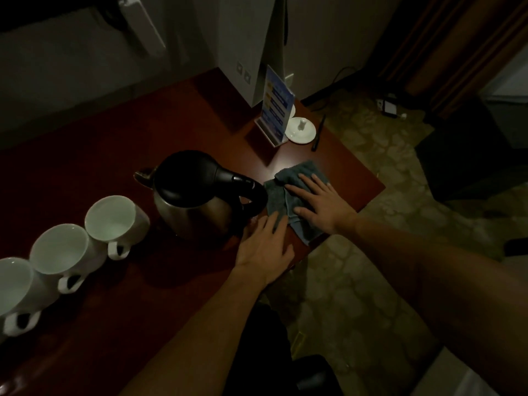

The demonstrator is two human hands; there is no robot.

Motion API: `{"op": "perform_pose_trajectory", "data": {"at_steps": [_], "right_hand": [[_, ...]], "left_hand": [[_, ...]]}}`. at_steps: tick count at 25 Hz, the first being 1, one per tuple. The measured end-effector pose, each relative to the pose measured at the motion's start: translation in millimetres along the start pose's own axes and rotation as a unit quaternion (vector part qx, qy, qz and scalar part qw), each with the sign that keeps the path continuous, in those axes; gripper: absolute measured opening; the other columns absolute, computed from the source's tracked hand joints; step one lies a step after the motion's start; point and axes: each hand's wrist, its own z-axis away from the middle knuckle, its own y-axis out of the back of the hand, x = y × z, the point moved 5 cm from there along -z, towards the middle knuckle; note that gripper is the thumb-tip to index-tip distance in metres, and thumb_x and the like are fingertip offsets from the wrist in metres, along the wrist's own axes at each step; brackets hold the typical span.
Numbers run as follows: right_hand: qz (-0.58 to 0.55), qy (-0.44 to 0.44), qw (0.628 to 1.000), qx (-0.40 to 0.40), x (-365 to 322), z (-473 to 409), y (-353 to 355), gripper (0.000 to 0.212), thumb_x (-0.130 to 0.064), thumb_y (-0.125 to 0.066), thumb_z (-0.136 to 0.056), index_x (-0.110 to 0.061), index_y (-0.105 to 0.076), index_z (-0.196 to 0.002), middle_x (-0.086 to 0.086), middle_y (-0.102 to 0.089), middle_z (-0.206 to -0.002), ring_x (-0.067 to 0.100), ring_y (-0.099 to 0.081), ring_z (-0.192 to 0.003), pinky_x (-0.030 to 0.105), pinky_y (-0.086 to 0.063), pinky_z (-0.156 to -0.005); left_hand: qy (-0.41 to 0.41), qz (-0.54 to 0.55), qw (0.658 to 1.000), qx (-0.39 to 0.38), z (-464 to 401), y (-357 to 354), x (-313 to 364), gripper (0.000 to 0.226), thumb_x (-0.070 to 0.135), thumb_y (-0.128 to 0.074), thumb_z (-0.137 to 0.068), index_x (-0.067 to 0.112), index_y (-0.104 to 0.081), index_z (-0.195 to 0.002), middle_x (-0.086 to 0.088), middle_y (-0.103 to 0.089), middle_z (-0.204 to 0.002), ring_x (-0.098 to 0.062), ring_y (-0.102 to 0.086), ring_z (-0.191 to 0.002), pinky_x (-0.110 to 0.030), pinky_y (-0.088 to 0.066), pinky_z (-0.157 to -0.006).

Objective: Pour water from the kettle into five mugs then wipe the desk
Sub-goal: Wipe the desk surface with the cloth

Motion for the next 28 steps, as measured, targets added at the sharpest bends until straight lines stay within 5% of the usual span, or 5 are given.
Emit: {"op": "perform_pose_trajectory", "data": {"at_steps": [8, 13, 21, 24, 28], "right_hand": [[-0.003, -0.020, 1.000, 0.001, 7.4, -16.6, 12.1, 0.060, -0.061, -0.028, -0.100, -0.049, -0.005, -0.154, -0.004, 0.008, -0.166, 0.026, 0.011, -0.152, 0.059, -0.001, -0.120], [-0.107, -0.057, 0.987, 0.108, -3.8, -19.7, 23.3, 0.063, -0.056, -0.027, -0.102, -0.037, -0.003, -0.157, -0.004, -0.003, -0.167, 0.023, 0.003, -0.153, 0.053, 0.000, -0.121], [0.014, -0.022, 0.999, 0.019, -5.5, -21.7, 4.2, 0.060, -0.064, -0.018, -0.099, -0.048, 0.002, -0.153, -0.010, 0.009, -0.165, 0.023, 0.013, -0.152, 0.057, 0.005, -0.121], [-0.036, -0.050, 0.998, 0.018, -14.8, -23.6, 9.1, 0.060, -0.063, -0.025, -0.099, -0.050, -0.002, -0.153, -0.007, 0.005, -0.166, 0.025, 0.009, -0.153, 0.062, 0.002, -0.119], [-0.179, -0.074, 0.972, 0.136, -46.3, -4.9, 10.7, 0.060, -0.048, -0.041, -0.099, -0.044, -0.016, -0.154, -0.002, -0.011, -0.166, 0.027, -0.004, -0.153, 0.063, -0.004, -0.119]], "left_hand": [[0.013, 0.021, 1.000, -0.014, -12.7, -0.4, 1.4, 0.069, 0.047, -0.038, -0.099, 0.023, -0.012, -0.158, 0.001, -0.004, -0.167, -0.021, -0.003, -0.152, -0.052, -0.018, -0.119], [0.011, 0.026, 1.000, -0.007, -12.2, 0.7, 2.1, 0.070, 0.045, -0.040, -0.100, 0.022, -0.009, -0.159, 0.001, -0.002, -0.167, -0.020, -0.001, -0.152, -0.050, -0.017, -0.120], [0.009, 0.026, 1.000, -0.001, -14.9, 0.7, 6.9, 0.071, 0.044, -0.041, -0.101, 0.020, -0.007, -0.159, -0.001, -0.002, -0.167, -0.021, -0.001, -0.152, -0.049, -0.017, -0.120], [-0.003, 0.035, 0.999, 0.010, -5.5, 6.6, 3.2, 0.069, 0.044, -0.042, -0.100, 0.021, -0.011, -0.158, 0.000, -0.005, -0.166, -0.022, -0.005, -0.152, -0.048, -0.020, -0.118], [-0.042, 0.056, 0.997, 0.019, 18.8, 9.9, -15.9, 0.065, 0.043, -0.043, -0.099, 0.023, -0.020, -0.156, 0.006, -0.012, -0.165, -0.020, -0.015, -0.151, -0.047, -0.026, -0.117]]}}
